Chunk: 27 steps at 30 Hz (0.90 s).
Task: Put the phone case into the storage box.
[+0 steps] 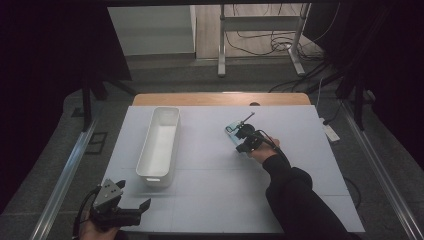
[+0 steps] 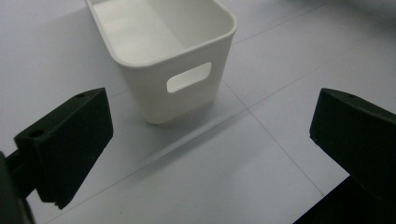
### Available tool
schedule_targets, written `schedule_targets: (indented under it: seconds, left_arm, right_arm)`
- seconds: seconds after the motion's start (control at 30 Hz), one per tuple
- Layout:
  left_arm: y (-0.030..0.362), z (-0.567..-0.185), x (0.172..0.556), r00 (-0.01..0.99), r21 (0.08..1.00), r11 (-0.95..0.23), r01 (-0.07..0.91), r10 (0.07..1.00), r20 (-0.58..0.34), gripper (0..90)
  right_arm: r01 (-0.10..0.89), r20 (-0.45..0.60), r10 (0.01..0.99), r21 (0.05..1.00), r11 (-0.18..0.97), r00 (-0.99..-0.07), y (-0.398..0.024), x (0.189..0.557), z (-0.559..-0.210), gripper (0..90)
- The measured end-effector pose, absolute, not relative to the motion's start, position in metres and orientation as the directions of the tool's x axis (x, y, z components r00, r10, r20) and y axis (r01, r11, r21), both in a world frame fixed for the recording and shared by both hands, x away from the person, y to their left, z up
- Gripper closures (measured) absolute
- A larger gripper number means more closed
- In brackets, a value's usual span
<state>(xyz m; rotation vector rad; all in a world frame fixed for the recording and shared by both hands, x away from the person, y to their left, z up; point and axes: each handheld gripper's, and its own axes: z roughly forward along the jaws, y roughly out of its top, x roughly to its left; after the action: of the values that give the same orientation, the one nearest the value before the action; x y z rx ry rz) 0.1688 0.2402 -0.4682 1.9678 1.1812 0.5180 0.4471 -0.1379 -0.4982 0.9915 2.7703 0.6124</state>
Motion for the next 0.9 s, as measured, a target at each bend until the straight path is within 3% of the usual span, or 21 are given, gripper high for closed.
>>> schedule_targets:
  seconds: [0.43,0.8,0.9]
  left_arm:
    - [0.24,-0.468,0.169,0.488,0.782,-0.275,0.559,0.872,-0.042,0.3]
    - [0.24,-0.468,0.169,0.488,0.781,-0.278,0.56,0.872,-0.04,0.3]
    - [0.24,-0.468,0.169,0.488,0.781,-0.278,0.56,0.872,-0.039,0.3]
  right_arm:
    - [0.567,0.012,0.623,0.429,0.703,-0.782,-0.136,0.444,-0.494,88.4]
    - [0.577,0.014,0.642,0.454,0.679,-0.766,-0.141,0.445,-0.48,65.0]
    - [0.578,0.0,0.645,0.446,0.684,-0.764,-0.14,0.445,-0.478,54.5]
